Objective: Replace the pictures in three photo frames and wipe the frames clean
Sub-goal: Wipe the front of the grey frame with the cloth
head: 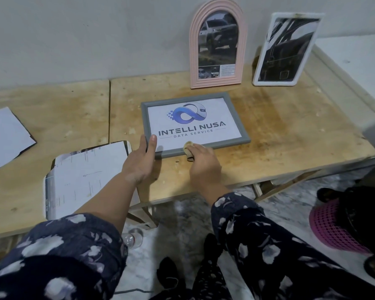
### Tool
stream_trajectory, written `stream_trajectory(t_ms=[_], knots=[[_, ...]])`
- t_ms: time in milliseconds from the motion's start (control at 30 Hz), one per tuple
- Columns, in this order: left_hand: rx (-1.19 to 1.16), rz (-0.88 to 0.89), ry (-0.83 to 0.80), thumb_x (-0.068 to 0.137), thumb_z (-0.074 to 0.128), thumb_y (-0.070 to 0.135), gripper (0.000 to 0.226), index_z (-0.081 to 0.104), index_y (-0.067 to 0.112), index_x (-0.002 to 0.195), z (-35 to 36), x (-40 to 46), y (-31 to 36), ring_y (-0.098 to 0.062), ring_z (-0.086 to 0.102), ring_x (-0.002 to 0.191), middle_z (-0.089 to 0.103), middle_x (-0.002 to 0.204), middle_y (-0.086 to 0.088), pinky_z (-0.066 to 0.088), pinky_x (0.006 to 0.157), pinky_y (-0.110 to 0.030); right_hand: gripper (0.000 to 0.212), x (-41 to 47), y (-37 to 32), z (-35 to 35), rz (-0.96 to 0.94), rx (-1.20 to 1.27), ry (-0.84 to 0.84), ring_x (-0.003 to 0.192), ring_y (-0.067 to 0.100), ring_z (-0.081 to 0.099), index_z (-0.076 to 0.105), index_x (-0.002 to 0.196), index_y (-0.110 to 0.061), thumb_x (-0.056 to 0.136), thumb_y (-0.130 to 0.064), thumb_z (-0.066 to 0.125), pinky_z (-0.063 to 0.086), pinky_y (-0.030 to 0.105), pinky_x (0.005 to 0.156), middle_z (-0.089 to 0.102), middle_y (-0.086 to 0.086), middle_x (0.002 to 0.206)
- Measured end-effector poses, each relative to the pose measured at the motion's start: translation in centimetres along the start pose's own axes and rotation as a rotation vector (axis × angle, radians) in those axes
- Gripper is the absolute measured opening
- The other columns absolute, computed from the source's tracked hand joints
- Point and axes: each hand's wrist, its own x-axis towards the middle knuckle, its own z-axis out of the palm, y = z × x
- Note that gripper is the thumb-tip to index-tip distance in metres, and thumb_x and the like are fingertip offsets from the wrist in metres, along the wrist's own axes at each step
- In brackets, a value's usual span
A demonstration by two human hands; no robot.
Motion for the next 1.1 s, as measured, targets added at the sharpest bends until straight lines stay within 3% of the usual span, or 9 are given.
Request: stream_trajectory(t_ms=[167, 300, 467, 633, 733, 800, 900, 1000, 1100], knots=[[-0.023, -0.027, 0.005, 0.092, 0.000, 0.066, 0.072, -0.001, 0.029, 0.154, 0.0, 0.0, 0.0, -0.032, 0.032, 0.139, 0.031, 0.155, -0.008, 0.026, 0.110, -0.044, 0.065, 0.0, -1.4, 1.1, -0.013, 0.036, -0.034, 0.121, 0.022, 0.044, 0.055, 0.131, -0.021, 0.073, -0.013, 0.026, 0.042, 0.042, 0.097, 0.055, -0.005, 0.134], [-0.114, -0.049, -0.010, 0.088, -0.001, 0.071, 0.077, -0.004, 0.032, 0.154, -0.1, 0.0, -0.2, -0.031, 0.028, 0.142, 0.028, 0.157, -0.006, 0.021, 0.113, -0.045, 0.060, -0.2, -3.2, 2.1, -0.090, 0.071, -0.097, 0.118, 0.021, 0.045, 0.055, 0.131, -0.020, 0.077, -0.002, 0.035, 0.043, 0.041, 0.096, 0.056, -0.004, 0.133], [-0.383, -0.136, -0.061, 0.040, 0.000, 0.104, 0.129, 0.011, 0.041, 0.152, -0.9, 2.0, -1.5, -0.029, 0.028, 0.143, 0.031, 0.155, -0.003, 0.017, 0.117, -0.051, 0.061, -0.1, -5.1, 2.1, -0.144, 0.088, -0.185, 0.123, 0.020, 0.042, 0.053, 0.135, -0.017, 0.083, 0.011, 0.037, 0.036, 0.030, 0.099, 0.055, -0.003, 0.136], [-0.439, -0.194, -0.109, 0.038, 0.003, 0.106, 0.131, 0.011, 0.041, 0.152, -0.5, 3.7, -2.5, -0.024, 0.024, 0.145, 0.028, 0.157, 0.000, 0.013, 0.118, -0.050, 0.056, 0.4, -5.0, 1.8, -0.141, 0.104, -0.227, 0.122, 0.024, 0.046, 0.056, 0.132, -0.016, 0.086, 0.010, 0.038, 0.040, 0.036, 0.102, 0.058, 0.002, 0.133], [-0.438, -0.205, -0.102, 0.038, 0.001, 0.106, 0.131, 0.011, 0.040, 0.152, -0.2, 4.1, -2.8, -0.025, 0.024, 0.145, 0.029, 0.157, 0.000, 0.014, 0.118, -0.051, 0.054, 0.6, -5.0, 1.8, -0.068, 0.272, -0.268, 0.119, 0.023, 0.053, 0.062, 0.126, -0.017, 0.085, 0.009, 0.038, 0.043, 0.038, 0.102, 0.062, 0.003, 0.127], [-0.452, -0.204, -0.080, 0.041, 0.000, 0.104, 0.130, 0.011, 0.038, 0.152, -0.7, 3.4, -2.4, -0.026, 0.025, 0.144, 0.030, 0.156, -0.002, 0.014, 0.118, -0.050, 0.048, 0.5, -4.8, 1.2, 0.071, 0.495, -0.253, 0.102, 0.023, 0.061, 0.069, 0.115, -0.015, 0.087, 0.009, 0.037, 0.052, 0.041, 0.089, 0.067, -0.004, 0.109], [-0.399, -0.174, -0.063, 0.078, 0.009, 0.085, 0.094, -0.004, 0.031, 0.154, -1.9, 1.7, -1.0, -0.028, 0.030, 0.141, 0.033, 0.155, -0.005, 0.018, 0.117, -0.048, 0.043, 0.6, -3.7, -0.4, 0.319, 0.730, -0.160, 0.069, 0.020, 0.057, 0.070, 0.105, -0.010, 0.092, 0.008, 0.033, 0.050, 0.031, 0.058, 0.067, 0.008, 0.095], [-0.273, -0.103, -0.086, 0.101, 0.029, 0.048, 0.071, -0.008, 0.017, 0.154, -2.5, 1.6, -0.9, -0.031, 0.036, 0.136, 0.039, 0.148, -0.009, 0.029, 0.112, -0.042, 0.042, 1.6, -1.8, -2.3, 0.572, 0.853, -0.114, 0.065, 0.027, 0.061, 0.070, 0.087, -0.020, 0.093, -0.004, 0.032, 0.049, 0.035, 0.061, 0.070, 0.020, 0.091], [-0.204, -0.078, -0.075, 0.102, 0.040, 0.032, 0.060, 0.014, 0.005, 0.149, -2.9, 2.2, -0.3, -0.030, 0.041, 0.131, 0.047, 0.132, -0.008, 0.035, 0.097, -0.033, 0.040, 3.1, -0.3, -4.2, 0.678, 0.954, -0.031, 0.068, 0.027, 0.063, 0.072, 0.087, -0.017, 0.092, -0.010, 0.033, 0.051, 0.039, 0.065, 0.072, 0.015, 0.089]])
